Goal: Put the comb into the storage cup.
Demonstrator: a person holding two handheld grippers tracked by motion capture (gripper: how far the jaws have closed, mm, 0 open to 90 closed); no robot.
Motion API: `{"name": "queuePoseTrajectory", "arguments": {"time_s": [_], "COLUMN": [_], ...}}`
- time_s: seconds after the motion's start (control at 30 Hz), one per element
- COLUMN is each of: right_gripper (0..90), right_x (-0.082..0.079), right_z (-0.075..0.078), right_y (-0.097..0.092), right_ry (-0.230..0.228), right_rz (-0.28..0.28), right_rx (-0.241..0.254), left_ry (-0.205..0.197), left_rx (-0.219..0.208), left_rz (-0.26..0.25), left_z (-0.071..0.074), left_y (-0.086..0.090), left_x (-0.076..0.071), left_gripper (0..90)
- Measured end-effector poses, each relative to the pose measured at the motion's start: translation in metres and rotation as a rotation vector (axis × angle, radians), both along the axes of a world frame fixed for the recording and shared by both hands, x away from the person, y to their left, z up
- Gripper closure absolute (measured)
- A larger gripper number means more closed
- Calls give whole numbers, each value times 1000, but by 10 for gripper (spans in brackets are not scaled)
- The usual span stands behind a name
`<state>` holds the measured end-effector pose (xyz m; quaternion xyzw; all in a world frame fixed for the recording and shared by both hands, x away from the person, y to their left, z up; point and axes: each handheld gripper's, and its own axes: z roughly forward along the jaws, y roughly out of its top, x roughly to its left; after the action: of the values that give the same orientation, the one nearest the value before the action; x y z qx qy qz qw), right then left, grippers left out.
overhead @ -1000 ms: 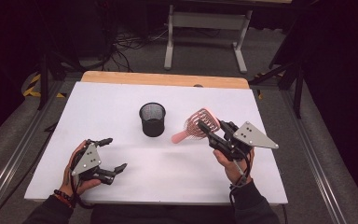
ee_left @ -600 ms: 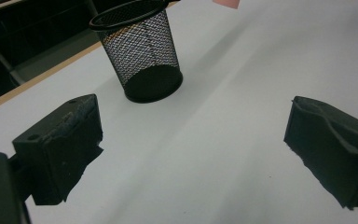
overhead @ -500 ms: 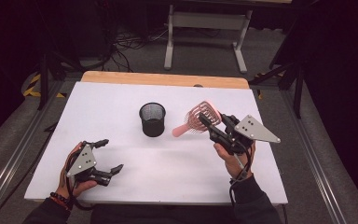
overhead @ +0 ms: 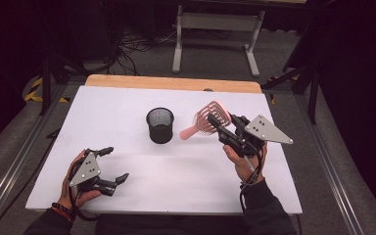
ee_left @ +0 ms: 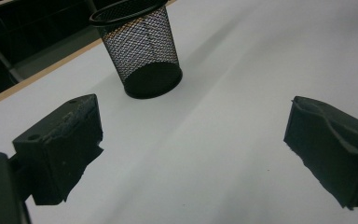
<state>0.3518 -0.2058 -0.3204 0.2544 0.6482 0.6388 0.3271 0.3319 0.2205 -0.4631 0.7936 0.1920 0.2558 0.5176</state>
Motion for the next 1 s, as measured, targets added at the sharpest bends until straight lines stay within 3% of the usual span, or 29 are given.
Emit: {"name": "queuePoseTrajectory", "arguments": {"time_s": [0.6, 1.0], "right_gripper": [635, 635], "right_x": [8, 17], "right_z": [14, 15], "right_y": [9, 12], "right_ry": [-23, -22], "right_rz": [-6, -18], "right_rx": [-3, 7], "left_ry": [3, 7], "left_rx": [8, 10], "left_rz": [-2, -7], "left_z": [-1, -1], "left_y": [-2, -3], "left_x": [1, 1], "left_gripper": [50, 51]}}
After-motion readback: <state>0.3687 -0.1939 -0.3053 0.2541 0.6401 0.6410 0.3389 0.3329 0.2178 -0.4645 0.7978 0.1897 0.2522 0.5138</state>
